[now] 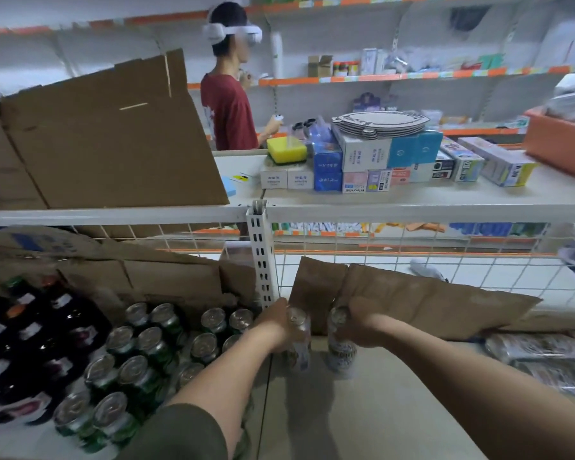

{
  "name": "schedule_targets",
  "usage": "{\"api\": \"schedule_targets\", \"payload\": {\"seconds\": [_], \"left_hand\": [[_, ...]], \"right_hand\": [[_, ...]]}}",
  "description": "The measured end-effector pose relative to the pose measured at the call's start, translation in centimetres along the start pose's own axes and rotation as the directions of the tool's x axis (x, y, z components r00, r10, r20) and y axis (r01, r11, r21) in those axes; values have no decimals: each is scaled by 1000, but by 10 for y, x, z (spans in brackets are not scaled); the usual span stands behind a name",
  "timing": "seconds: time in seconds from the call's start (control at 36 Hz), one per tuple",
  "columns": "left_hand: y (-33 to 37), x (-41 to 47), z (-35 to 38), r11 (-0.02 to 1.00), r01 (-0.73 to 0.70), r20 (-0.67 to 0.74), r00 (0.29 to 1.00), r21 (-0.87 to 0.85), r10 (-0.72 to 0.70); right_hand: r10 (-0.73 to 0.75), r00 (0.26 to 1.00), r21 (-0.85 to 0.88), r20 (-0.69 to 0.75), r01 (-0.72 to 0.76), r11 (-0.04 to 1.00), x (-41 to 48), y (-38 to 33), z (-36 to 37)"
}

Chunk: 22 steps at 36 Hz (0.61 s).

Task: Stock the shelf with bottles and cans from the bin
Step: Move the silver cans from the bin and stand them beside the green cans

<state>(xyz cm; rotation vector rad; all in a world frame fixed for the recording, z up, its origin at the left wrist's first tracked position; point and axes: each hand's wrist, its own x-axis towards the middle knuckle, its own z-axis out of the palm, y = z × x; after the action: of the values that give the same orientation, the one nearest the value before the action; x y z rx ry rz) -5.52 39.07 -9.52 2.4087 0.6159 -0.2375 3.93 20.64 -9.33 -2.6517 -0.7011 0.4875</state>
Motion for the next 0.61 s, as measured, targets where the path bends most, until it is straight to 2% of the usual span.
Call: {"api": "schedule_targets", "payload": {"seconds": [0.39,0.61], "left_hand": [[11,19,-5,993,-109,-8,994,-44,109],[7,24,0,994,-91,-31,996,-61,89]], "right_hand": [[-75,997,32,-11,75,997,20,-7,-3],[-104,995,71,-6,104,992,20,-8,-5]]}}
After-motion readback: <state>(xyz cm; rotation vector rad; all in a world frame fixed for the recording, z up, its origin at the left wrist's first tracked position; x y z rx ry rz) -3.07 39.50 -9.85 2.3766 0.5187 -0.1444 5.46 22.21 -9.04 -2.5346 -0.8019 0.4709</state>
